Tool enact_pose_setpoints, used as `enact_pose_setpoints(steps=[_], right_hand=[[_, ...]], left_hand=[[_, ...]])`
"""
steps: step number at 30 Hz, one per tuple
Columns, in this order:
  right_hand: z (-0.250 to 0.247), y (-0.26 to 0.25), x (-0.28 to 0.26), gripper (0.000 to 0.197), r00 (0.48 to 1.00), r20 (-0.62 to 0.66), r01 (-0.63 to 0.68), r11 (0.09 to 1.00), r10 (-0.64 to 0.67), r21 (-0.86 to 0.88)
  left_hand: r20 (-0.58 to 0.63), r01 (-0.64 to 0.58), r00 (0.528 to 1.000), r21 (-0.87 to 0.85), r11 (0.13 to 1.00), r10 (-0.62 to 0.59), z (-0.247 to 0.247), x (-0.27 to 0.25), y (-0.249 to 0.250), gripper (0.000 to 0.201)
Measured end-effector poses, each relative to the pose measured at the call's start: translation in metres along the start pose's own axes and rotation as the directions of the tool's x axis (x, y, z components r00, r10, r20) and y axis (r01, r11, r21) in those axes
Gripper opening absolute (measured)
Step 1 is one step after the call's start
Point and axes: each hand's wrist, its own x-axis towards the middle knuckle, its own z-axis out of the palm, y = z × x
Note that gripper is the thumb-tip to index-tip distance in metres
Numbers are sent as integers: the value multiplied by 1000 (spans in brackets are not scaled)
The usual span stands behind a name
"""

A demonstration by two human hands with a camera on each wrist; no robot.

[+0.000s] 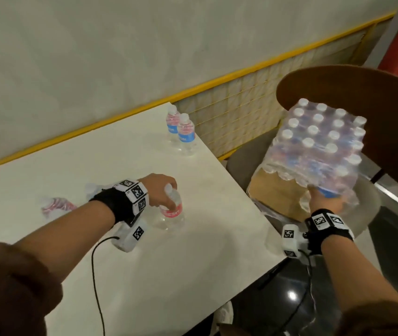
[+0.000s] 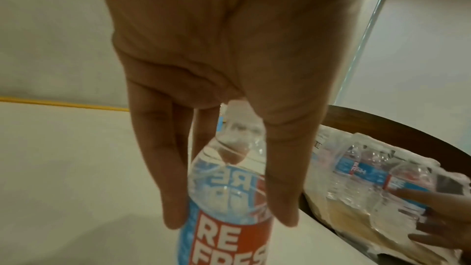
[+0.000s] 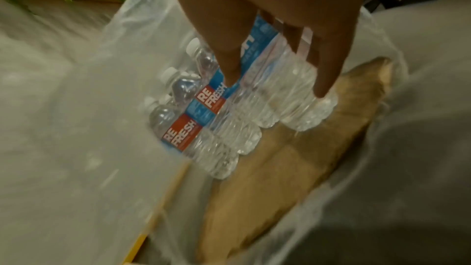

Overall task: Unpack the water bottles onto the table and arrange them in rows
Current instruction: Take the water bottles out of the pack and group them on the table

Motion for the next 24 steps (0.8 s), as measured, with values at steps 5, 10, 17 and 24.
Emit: enact_pose_setpoints(steps=[5,10,17,24], right_hand=[[21,30,-52,59,926,266,247,963,-267,106],[47,54,-140,65,694,595,449,890,-406,83],[98,86,-268,77,253,927,724,690,-276,8],[144,83,-355,69,66,979,769,635,-194,74]], left_hand=[[-22,40,999,-174,984,-44,-6,-18,-37,52],[-52,58,997,-77,995,-62,-9,-27,-57,48],[-13,43,999,189,981,-41,-12,-40,-89,55],[-62,-2,998,129,992,10,-9,-53,-107,38]])
